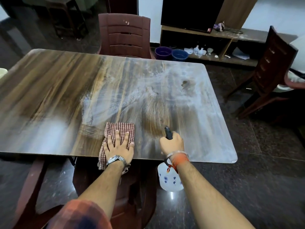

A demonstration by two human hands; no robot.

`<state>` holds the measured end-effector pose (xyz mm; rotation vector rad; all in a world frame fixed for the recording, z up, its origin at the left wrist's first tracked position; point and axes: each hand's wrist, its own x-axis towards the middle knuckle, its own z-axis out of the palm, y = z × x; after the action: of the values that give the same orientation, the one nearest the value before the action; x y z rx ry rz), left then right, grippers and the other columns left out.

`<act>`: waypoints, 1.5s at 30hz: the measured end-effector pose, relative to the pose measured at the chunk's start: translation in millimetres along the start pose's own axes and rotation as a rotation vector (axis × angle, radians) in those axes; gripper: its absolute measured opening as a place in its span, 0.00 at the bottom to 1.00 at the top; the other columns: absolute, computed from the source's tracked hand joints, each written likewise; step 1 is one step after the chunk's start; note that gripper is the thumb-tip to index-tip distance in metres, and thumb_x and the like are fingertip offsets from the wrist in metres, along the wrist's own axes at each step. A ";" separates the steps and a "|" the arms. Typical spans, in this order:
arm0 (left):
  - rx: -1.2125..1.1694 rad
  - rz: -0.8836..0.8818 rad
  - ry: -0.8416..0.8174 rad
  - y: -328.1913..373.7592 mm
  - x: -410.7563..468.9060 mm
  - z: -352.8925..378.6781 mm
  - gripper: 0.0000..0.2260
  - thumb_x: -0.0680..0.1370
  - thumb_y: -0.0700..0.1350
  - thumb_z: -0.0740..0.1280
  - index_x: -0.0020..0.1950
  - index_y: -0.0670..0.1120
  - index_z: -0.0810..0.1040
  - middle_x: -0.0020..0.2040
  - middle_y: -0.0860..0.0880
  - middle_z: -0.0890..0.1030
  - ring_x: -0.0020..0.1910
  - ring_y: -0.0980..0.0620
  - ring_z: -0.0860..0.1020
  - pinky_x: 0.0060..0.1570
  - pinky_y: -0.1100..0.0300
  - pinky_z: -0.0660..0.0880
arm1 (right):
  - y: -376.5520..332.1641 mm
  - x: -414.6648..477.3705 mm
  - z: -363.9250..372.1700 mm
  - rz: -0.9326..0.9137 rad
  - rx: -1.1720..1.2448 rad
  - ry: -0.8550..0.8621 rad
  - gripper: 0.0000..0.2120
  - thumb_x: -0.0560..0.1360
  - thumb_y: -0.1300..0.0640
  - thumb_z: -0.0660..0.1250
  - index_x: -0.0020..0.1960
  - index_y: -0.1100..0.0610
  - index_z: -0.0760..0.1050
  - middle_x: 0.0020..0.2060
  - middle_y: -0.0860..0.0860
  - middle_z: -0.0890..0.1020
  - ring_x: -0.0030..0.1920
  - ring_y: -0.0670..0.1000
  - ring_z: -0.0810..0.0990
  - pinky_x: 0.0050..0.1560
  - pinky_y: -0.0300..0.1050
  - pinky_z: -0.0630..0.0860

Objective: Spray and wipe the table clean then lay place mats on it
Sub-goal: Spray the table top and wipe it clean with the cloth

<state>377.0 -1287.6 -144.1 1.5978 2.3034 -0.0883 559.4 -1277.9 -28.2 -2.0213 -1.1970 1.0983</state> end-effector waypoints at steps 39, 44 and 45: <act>-0.292 -0.763 0.079 64.0 55.1 -16.2 0.28 0.77 0.68 0.42 0.77 0.65 0.43 0.78 0.52 0.36 0.77 0.41 0.38 0.73 0.42 0.36 | -103.0 149.8 19.5 -0.476 -0.247 -0.588 0.06 0.70 0.63 0.63 0.45 0.64 0.73 0.41 0.59 0.78 0.44 0.61 0.76 0.49 0.52 0.75; -0.289 -0.806 0.102 26.7 103.9 -33.3 0.29 0.77 0.68 0.42 0.77 0.64 0.44 0.79 0.52 0.37 0.77 0.41 0.38 0.73 0.40 0.38 | -119.1 166.7 48.8 -0.488 -0.266 -0.613 0.06 0.70 0.64 0.62 0.36 0.59 0.65 0.32 0.51 0.71 0.34 0.54 0.67 0.39 0.45 0.65; -0.286 -0.811 0.113 22.3 112.3 -36.1 0.29 0.77 0.68 0.42 0.77 0.64 0.44 0.79 0.51 0.37 0.77 0.41 0.38 0.73 0.40 0.38 | -122.1 170.5 53.8 -0.490 -0.272 -0.608 0.07 0.70 0.64 0.62 0.36 0.59 0.65 0.32 0.51 0.70 0.34 0.54 0.67 0.39 0.45 0.65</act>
<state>353.8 -1169.9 -141.4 0.4817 2.7474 0.1380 505.6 -1068.2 -25.7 -1.4557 -2.1083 1.3839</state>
